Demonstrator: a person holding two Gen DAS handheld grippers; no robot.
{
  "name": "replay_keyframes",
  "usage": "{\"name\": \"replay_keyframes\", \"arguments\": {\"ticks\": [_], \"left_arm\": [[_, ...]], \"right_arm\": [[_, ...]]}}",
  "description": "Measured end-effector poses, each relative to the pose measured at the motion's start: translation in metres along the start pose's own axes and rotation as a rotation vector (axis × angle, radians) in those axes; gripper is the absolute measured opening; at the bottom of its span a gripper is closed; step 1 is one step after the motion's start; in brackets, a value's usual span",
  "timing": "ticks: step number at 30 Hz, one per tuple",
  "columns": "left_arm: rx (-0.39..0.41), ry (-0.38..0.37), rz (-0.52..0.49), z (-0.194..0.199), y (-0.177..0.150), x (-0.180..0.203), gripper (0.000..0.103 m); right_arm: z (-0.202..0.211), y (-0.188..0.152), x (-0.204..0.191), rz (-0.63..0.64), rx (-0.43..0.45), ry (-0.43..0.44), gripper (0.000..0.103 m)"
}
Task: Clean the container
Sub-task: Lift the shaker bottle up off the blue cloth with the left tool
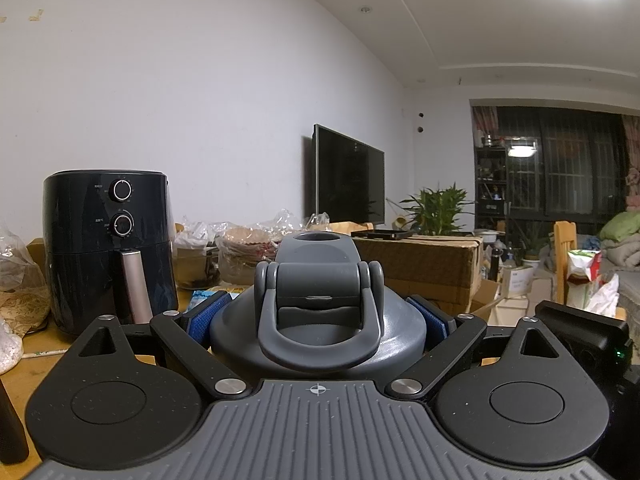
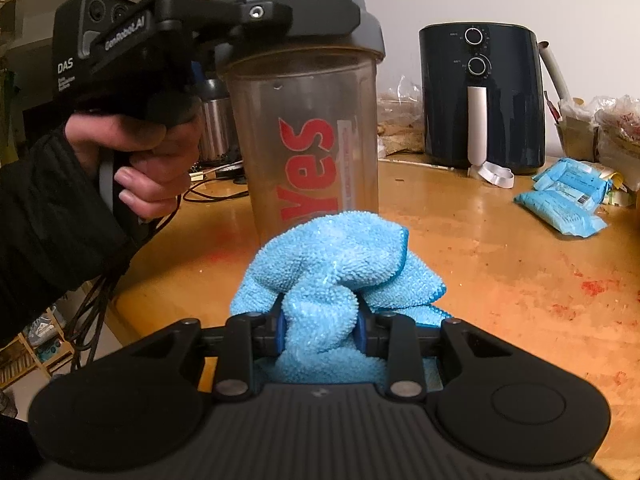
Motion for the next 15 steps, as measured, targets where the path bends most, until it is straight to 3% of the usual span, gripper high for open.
{"name": "replay_keyframes", "arguments": {"ticks": [15], "left_arm": [[0.007,0.002,-0.002,0.0001,0.0009,-0.0008,0.095]], "right_arm": [[0.0004,-0.0006,0.0015,-0.021,0.011,0.012,0.032]]}}
Point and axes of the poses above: each gripper's, at about its wrist camera, not at the fingertips, and z roughly against the way its jaws point, x to its right, y to its top, the point moved 9 cm from there along -z, roughly the way its jaws point, and after that the axes turned 6 degrees about -x, right-handed, at the moved point
